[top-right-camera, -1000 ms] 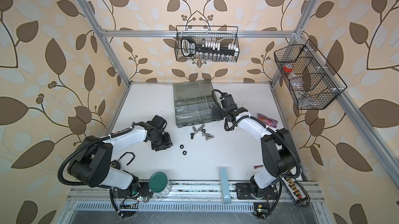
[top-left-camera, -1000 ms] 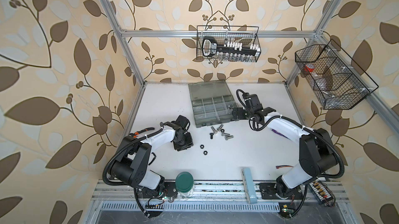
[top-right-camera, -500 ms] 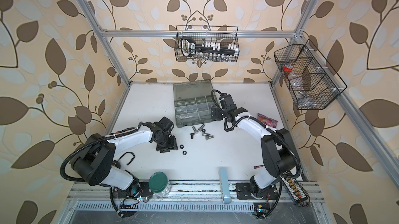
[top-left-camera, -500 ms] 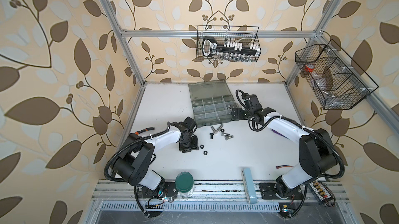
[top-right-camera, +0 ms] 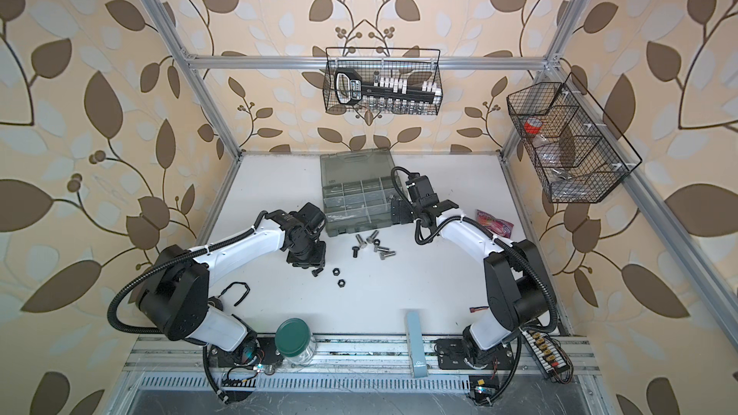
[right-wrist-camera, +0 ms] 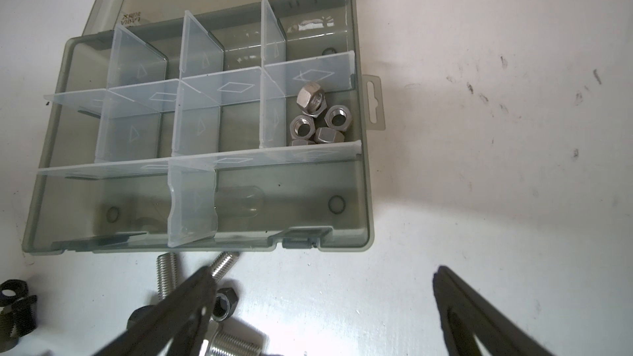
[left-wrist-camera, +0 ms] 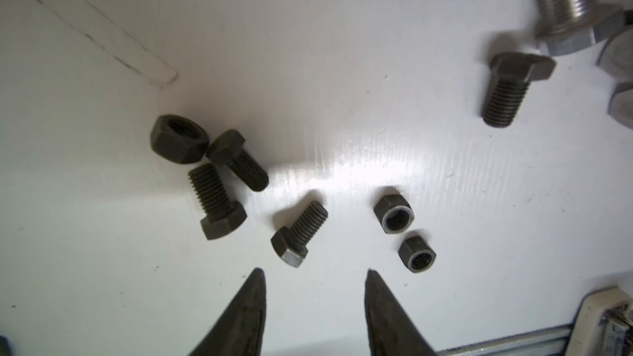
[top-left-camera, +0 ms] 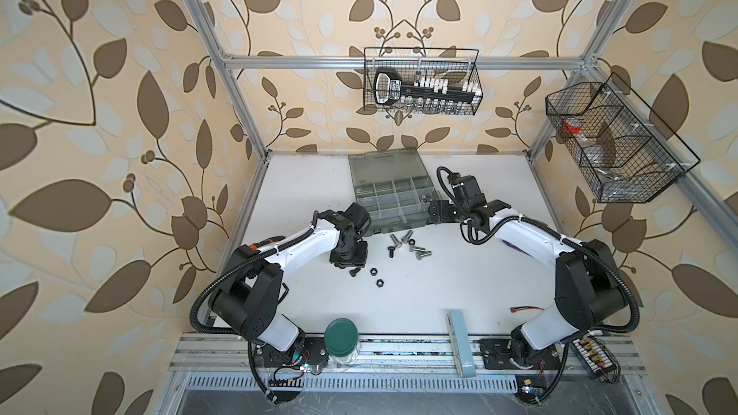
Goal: Sort the screws and nuts into containers
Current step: Move the screw to the center of the table, then pick up the screw at the center of the table.
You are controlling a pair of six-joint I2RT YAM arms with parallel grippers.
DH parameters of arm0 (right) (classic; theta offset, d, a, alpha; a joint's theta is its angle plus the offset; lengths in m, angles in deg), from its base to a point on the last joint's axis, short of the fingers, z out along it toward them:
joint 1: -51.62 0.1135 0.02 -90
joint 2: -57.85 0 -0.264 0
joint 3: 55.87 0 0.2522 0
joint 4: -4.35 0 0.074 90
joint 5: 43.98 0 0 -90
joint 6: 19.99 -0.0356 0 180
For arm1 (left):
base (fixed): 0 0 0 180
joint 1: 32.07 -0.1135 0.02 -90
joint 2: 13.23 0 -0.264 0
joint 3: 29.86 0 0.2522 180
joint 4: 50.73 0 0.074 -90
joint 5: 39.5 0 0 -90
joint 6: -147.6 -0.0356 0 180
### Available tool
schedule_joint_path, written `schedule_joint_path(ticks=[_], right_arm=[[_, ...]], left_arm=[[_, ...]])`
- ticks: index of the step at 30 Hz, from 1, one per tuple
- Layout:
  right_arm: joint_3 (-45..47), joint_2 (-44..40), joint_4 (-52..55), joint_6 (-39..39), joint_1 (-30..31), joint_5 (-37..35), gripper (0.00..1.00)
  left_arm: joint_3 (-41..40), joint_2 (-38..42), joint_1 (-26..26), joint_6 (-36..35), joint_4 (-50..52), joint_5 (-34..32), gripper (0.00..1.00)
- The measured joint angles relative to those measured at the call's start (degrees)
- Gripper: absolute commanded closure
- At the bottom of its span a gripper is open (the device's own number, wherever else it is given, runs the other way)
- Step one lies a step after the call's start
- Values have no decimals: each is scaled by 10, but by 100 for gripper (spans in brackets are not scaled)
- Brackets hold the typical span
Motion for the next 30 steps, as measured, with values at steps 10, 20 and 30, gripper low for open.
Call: schedule_joint_path(ticks=[10, 20, 30], right_arm=[[0, 0, 0, 0, 1, -11, 0], [0, -2, 5, 0, 1, -22, 0], [0, -5, 5, 3, 1, -25, 1]], left_arm=[[17, -62, 0, -48, 23, -9, 54], [17, -104, 15, -71, 19, 10, 53], [17, -117, 28, -67, 13, 33, 55]])
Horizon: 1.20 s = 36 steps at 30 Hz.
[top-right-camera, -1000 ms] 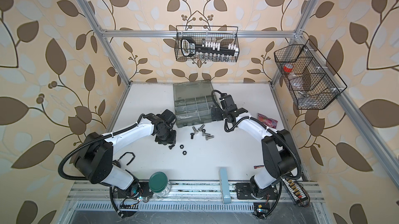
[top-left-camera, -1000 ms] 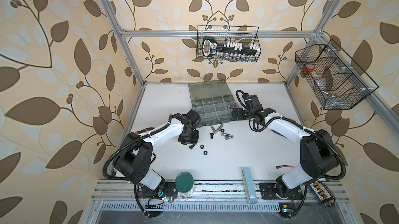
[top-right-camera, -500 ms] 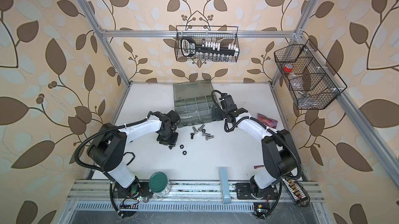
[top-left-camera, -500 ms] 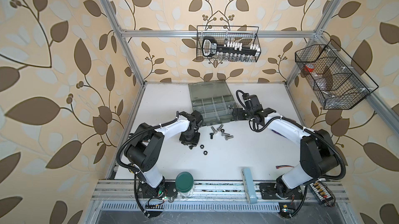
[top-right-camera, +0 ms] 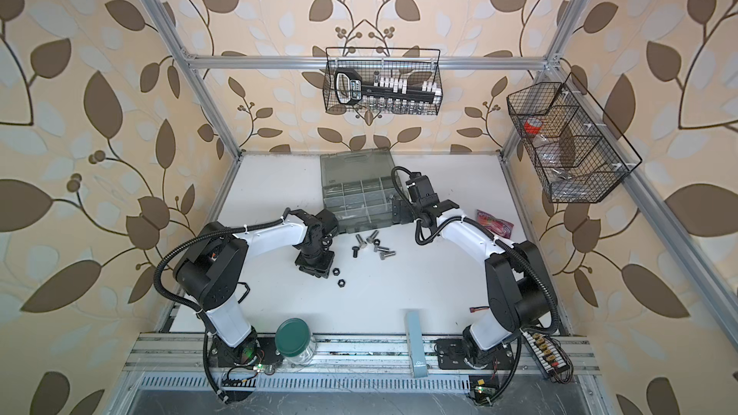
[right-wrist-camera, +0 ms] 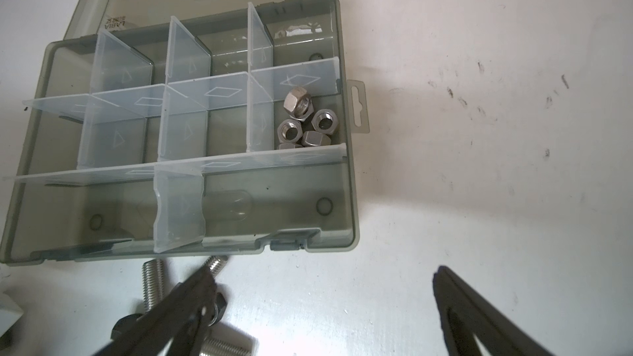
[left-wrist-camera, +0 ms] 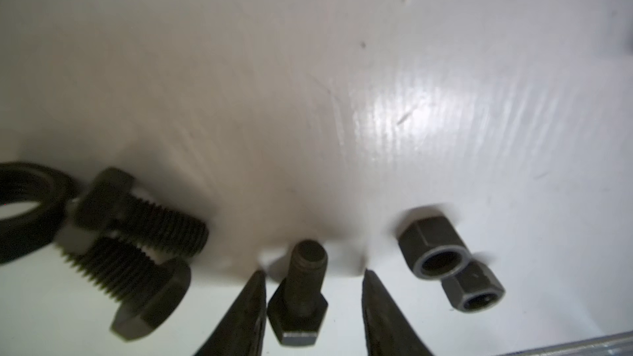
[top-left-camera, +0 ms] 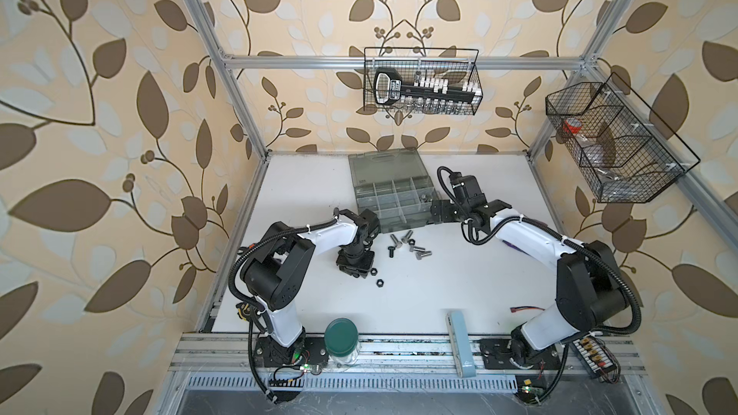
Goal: Sort the screws and nuts into containers
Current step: Pick up the screw at the center of the table.
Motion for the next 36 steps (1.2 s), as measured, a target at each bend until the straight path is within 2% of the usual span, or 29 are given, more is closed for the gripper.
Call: schedule_joint_path(ticks=[5, 28, 36], right_arm=[[0, 0, 0, 2, 0, 0, 0], [0, 0, -1, 2, 0, 0, 0], [0, 0, -1, 2, 0, 0, 0]], left_arm=[[0, 0, 14, 9, -5, 7, 55], [26, -21, 14, 71, -12, -45, 61], [26, -21, 14, 86, -13, -47, 72]])
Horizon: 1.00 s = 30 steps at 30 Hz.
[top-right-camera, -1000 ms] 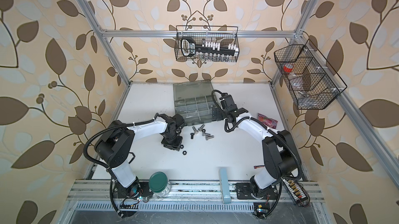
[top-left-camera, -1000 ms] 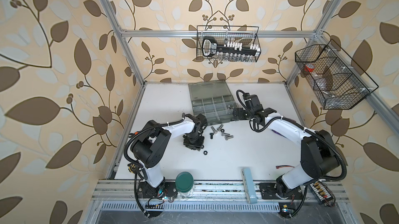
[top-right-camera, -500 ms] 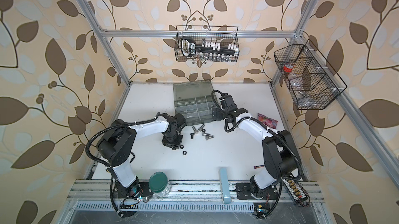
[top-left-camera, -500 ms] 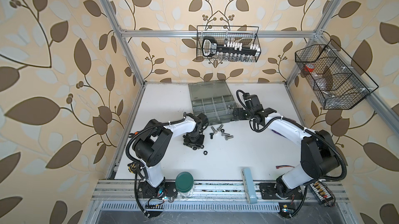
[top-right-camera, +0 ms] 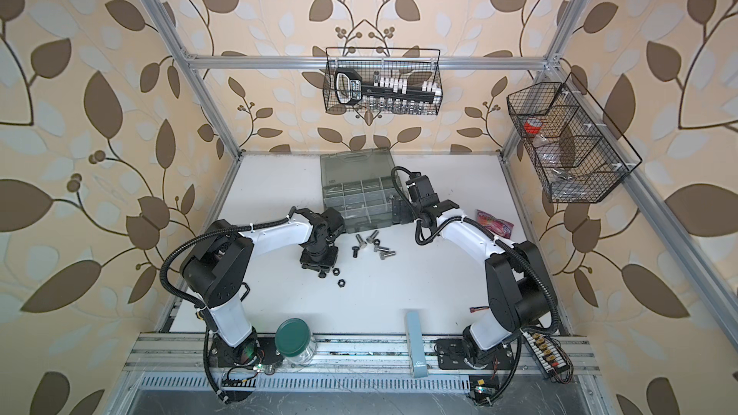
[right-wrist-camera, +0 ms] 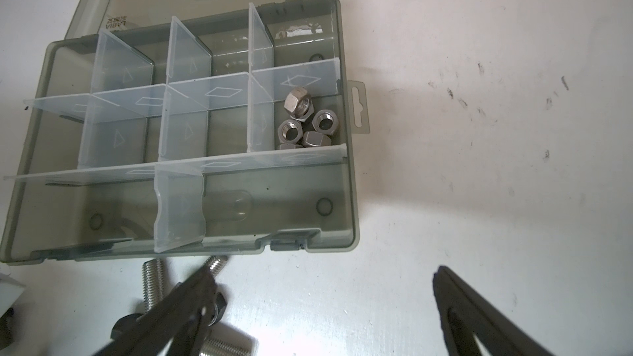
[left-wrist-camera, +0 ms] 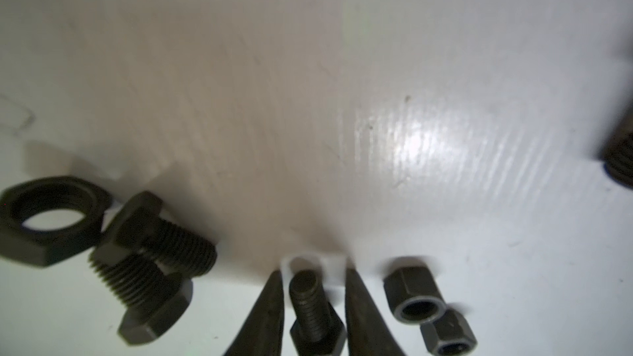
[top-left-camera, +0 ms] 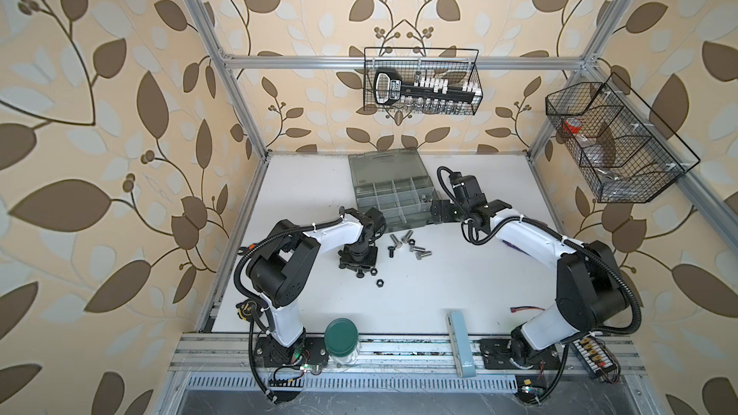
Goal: Sort the screws and nuts into containers
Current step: Pick up the screw at the center of the table.
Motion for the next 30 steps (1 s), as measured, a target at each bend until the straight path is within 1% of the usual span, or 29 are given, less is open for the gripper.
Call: schedule_joint_path(ticks=[2, 5, 10, 15, 25, 30], right_arm=[[0, 0, 0, 0, 0, 0, 0], [0, 0, 0, 0, 0, 0, 0], [0, 0, 0, 0, 0, 0, 0], [0, 0, 0, 0, 0, 0, 0], [1, -2, 0, 0, 0, -5, 0], [8, -18, -2, -1, 0, -10, 1]], left_arm=[[0, 0, 0, 1, 0, -1, 74], [-3, 2, 0, 5, -3, -1, 79], [-6, 5, 0, 12, -5, 2, 91], [-10, 9, 0, 13, -10, 4, 100], [-5, 23, 0, 27, -20, 1, 100], [41, 36, 0, 31, -23, -17, 100]])
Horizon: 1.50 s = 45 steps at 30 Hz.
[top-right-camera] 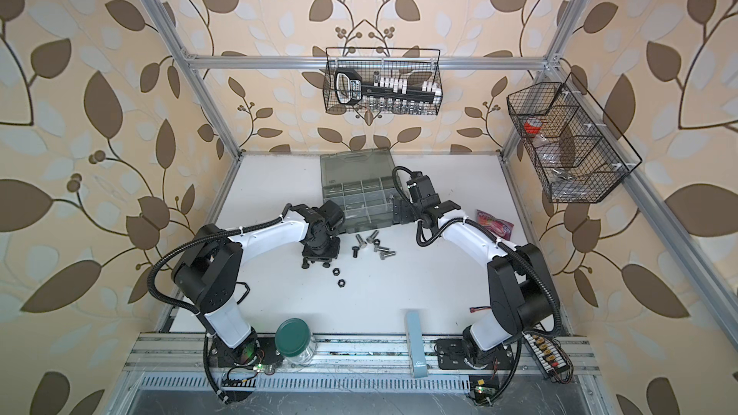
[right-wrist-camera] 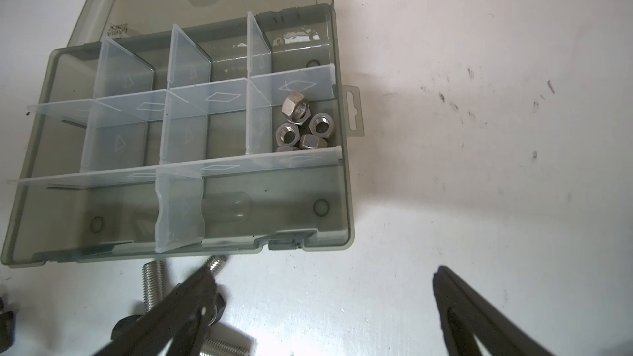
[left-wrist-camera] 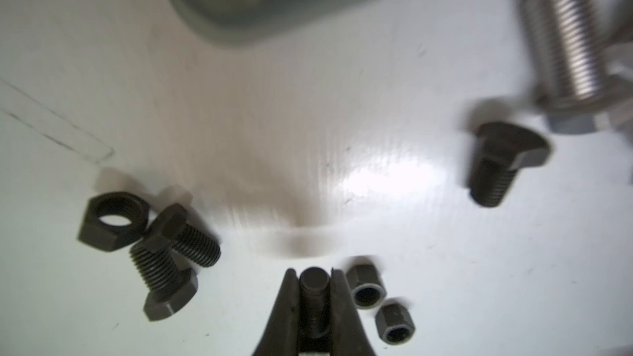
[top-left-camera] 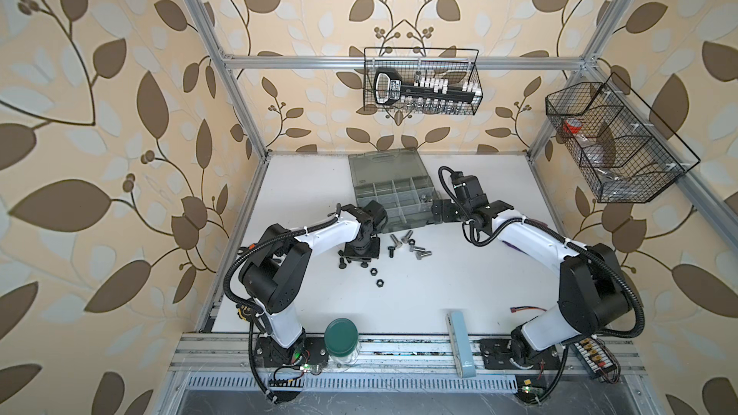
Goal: Sort the screws and nuts into containers
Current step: Pick up the screw at the center of the table, then place the screw into the container.
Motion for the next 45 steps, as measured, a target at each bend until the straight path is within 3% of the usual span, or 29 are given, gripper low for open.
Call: schedule_joint_path(ticks=[10, 22, 36, 45], right_arm=[[14, -29, -7, -8, 0, -11, 0], [31, -47, -13, -18, 0, -17, 0], [32, -57, -13, -23, 1, -19, 0], [32, -57, -13, -25, 1, -19, 0]], left_arm=[[105, -7, -11, -5, -22, -31, 100], [222, -86, -71, -30, -56, -54, 100], [232, -107, -95, -38, -67, -34, 100], [193, -106, -95, -64, -85, 7, 100]])
